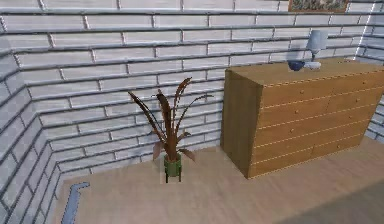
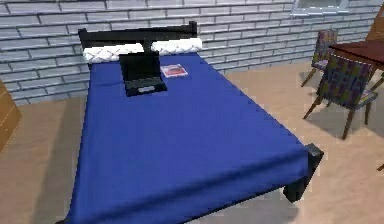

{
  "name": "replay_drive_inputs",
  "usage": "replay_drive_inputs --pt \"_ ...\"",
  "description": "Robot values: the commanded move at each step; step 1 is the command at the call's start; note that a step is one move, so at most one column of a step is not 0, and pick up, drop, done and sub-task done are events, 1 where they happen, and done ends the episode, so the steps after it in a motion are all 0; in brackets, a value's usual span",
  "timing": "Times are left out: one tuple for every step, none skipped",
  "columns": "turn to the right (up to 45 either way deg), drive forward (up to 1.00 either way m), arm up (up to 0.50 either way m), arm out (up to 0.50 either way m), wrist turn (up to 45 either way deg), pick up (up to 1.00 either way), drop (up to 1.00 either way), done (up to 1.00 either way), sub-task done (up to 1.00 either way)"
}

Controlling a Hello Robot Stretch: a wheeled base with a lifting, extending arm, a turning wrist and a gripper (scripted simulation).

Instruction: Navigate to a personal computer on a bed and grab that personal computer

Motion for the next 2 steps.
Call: replay_drive_inputs --pt "0.0 0.25 0.0 0.0 0.0 0.0 0.0 0.0 0.0" --pt "24.0 0.0 0.0 0.0 0.0 0.0 0.0 0.0 0.0"
